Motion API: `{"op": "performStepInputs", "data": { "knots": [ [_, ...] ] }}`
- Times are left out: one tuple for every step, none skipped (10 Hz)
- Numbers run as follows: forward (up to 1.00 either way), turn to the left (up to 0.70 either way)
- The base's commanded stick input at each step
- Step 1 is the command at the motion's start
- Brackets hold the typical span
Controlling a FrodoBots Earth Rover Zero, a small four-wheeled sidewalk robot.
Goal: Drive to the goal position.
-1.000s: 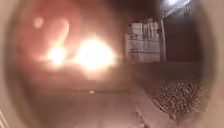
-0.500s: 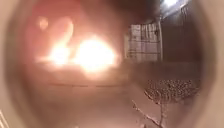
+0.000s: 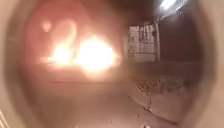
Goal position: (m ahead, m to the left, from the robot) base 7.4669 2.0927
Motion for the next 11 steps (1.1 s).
{"op": "performStepInputs", "data": {
  "knots": [
    [-0.70, 0.00],
    [-0.70, 0.00],
    [-0.70, 0.00],
    [-0.70, 0.00],
    [-0.70, 0.00],
    [-0.70, 0.00],
    [-0.70, 0.00],
    [-0.70, 0.00],
    [-0.70, 0.00],
    [-0.70, 0.00],
    [-0.70, 0.00]
  ]
}}
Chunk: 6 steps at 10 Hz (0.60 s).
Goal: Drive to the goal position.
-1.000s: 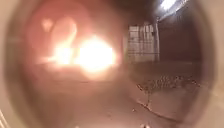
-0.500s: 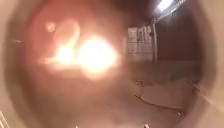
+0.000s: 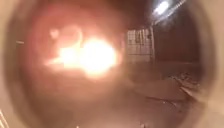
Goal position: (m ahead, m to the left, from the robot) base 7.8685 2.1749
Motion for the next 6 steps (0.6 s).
{"op": "performStepInputs", "data": {
  "knots": [
    [-0.70, 0.00],
    [-0.70, 0.00],
    [-0.70, 0.00],
    [-0.70, 0.00],
    [-0.70, 0.00],
    [-0.70, 0.00]
  ]
}}
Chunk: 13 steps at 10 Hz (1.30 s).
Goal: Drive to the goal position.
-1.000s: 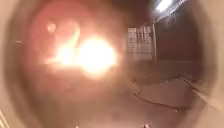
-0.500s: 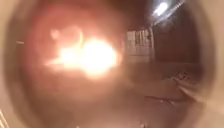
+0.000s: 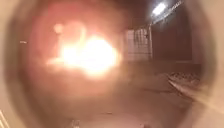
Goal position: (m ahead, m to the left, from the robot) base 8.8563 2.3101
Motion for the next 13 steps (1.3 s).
{"op": "performStepInputs", "data": {
  "knots": [
    [-0.70, 0.00],
    [-0.70, 0.00],
    [-0.70, 0.00],
    [-0.70, 0.00],
    [-0.70, 0.00],
    [-0.70, 0.00],
    [-0.70, 0.00],
    [-0.70, 0.00],
    [-0.70, 0.00],
    [-0.70, 0.00],
    [-0.70, 0.00],
    [-0.70, 0.00],
    [-0.70, 0.00]
  ]
}}
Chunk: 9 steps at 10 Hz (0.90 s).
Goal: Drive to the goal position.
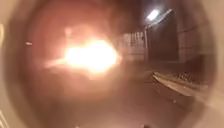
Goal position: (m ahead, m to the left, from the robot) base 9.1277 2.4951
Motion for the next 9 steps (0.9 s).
{"op": "performStepInputs", "data": {
  "knots": [
    [-0.70, 0.00],
    [-0.70, 0.00],
    [-0.70, 0.00],
    [-0.70, 0.00],
    [-0.70, 0.00],
    [-0.70, 0.00],
    [-0.70, 0.00],
    [-0.70, 0.00],
    [-0.70, 0.00]
  ]
}}
